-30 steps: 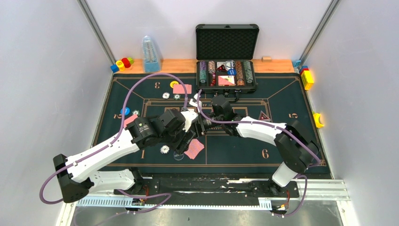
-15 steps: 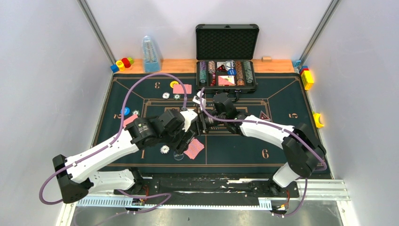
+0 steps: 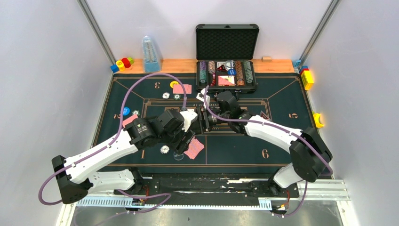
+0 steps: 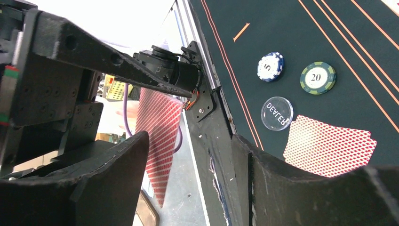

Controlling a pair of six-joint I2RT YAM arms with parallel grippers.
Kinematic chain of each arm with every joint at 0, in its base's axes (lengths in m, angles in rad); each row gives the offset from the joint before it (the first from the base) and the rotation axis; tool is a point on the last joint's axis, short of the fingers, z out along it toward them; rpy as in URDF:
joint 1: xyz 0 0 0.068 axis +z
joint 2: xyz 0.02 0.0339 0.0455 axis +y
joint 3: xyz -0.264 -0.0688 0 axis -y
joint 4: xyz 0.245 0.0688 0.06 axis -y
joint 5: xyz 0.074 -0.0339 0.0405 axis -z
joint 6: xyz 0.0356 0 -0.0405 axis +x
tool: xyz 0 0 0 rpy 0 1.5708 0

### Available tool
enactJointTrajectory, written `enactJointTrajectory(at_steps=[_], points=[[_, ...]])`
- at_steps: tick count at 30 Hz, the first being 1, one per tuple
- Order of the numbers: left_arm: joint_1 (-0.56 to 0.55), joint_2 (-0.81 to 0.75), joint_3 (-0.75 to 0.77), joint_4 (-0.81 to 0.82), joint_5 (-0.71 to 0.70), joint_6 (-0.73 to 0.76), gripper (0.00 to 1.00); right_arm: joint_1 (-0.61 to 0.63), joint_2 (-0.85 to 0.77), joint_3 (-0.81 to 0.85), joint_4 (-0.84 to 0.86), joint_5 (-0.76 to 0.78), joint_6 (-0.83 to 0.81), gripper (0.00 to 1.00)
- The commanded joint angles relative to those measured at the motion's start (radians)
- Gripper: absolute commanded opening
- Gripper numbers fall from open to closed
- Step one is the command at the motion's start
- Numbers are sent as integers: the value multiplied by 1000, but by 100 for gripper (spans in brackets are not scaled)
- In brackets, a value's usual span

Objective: Distribute texas hold em gaming equipment

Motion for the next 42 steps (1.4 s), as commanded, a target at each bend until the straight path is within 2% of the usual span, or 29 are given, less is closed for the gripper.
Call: enactJointTrajectory(at_steps=[1,7,10,14,22,28,32,39,42], points=[[1,-24,12,28,3,11,0,-6,-75,30,-26,30,-47,64],[1,-22,11,27,2,11,0,-6,-114,26,-52,42,-56,57],[1,-22,12,26,1,11,0,-6,-131,26,-71,50,-62,46],[1,-21,12,27,1,11,0,-6,-151,22,-95,83,-70,39],[1,-21,12,27,1,11,0,-6,-169,31,-151,127,-87,17],[1,-25,12,27,3,11,0,-6,-190,41,-184,205,-103,10],[1,-29,11,26,3,11,0,-5,-213,48,-195,234,-128,0],[1,-25,12,26,1,10,0,-23,-274,55,-215,280,-181,0],[1,-27,11,24,-4,8,0,-38,-316,58,-220,259,-251,0]])
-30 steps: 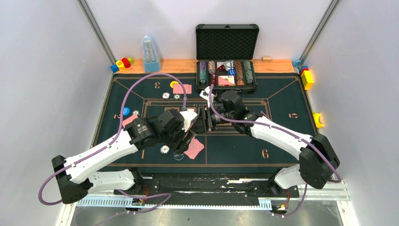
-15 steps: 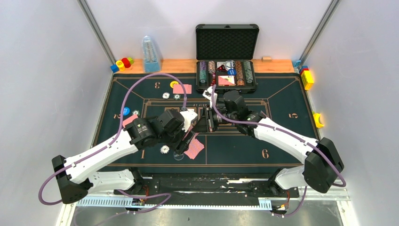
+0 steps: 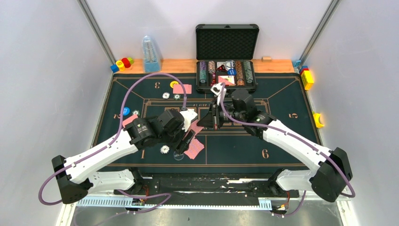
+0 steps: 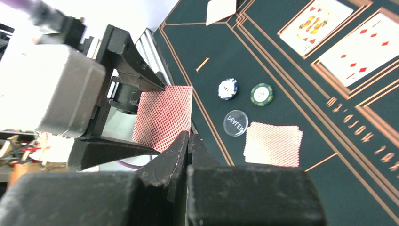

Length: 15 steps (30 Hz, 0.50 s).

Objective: Distribute texas hold em gaming equipment

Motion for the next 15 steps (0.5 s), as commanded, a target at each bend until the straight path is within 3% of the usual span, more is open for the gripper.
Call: enactJointTrajectory(at_steps=[1,10,15], points=[[1,-26,12,19,-6,7,0,-26,-90,45,2,13,-139,0],[1,-41,13,13,-30,-1,0,-50,-217,63,14,16,-380,0],[1,-47,12,13,-34,-4,0,-50,-234,106,24,187,-626,0]])
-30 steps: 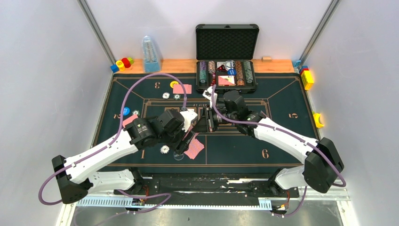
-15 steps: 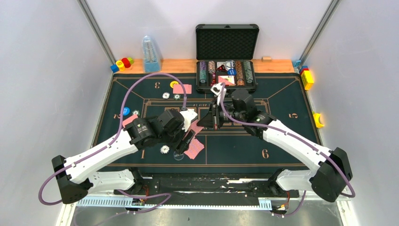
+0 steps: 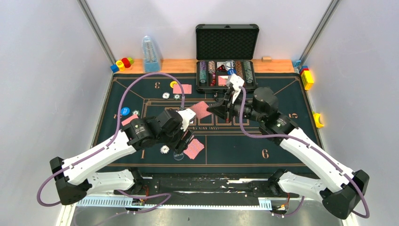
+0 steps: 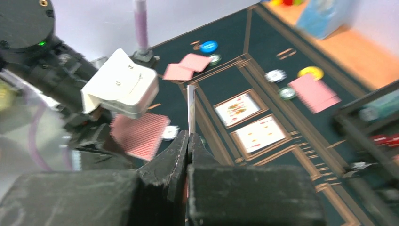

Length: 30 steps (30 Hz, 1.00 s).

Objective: Distribute texas hold em gaming equipment

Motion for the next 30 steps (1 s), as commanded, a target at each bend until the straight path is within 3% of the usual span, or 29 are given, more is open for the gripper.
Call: enactJointTrajectory(at_steps=[1,4,6,10,12,19,24,30], points=[[1,-29,11,17,-16,-2,0,-6,-13,71,37,133,-316,0],[1,-27,13,14,-22,-4,0,-5,15,75,74,250,-522,0],[1,-25,12,13,-29,-5,0,-6,32,29,211,338,-681,0],[1,-20,16,7,-49,-8,0,-7,103,-132,445,297,-1105,0],[1,-17,15,6,-56,-9,0,-5,170,-140,425,278,-1201,0],[1,3,17,4,-64,-14,0,-7,412,-205,585,312,-1426,0],[1,37,25,-13,-101,-18,0,16,582,-279,796,360,-1573,0],[1,38,28,-9,-89,-17,0,16,642,-300,628,314,-1519,0]])
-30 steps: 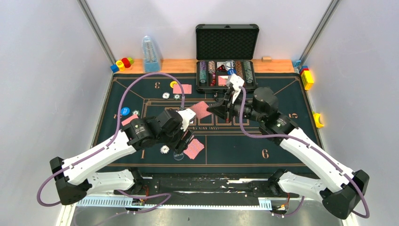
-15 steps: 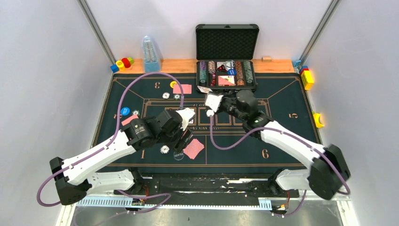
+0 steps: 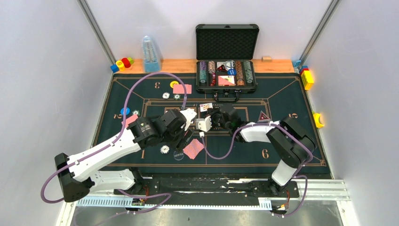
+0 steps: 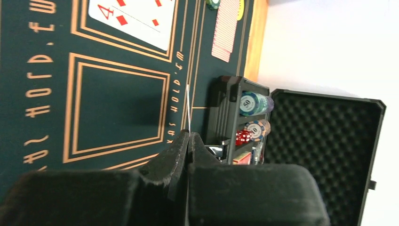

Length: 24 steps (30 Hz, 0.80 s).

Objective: Distribute texas hold em gaming equipment

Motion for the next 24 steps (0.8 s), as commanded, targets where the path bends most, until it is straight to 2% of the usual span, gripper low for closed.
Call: enactJointTrajectory(at_steps=[1,4,8,16,18,24], points=[[1,-11,28,12,-7,-12,0,7,21,-23,-24,-52,-17,0],[1,-11,24,13,-10,-13,0,9,66,-48,41,-37,-20,0],[1,-9,24,12,-10,-15,0,11,88,-13,-41,-47,36,0],[1,-8,25,10,-17,-7,0,53,138,-17,-39,-43,131,0],[1,-6,26,10,-17,-8,0,58,146,14,-94,-41,183,0],[1,1,26,5,-22,-12,0,67,190,73,-126,36,289,0]])
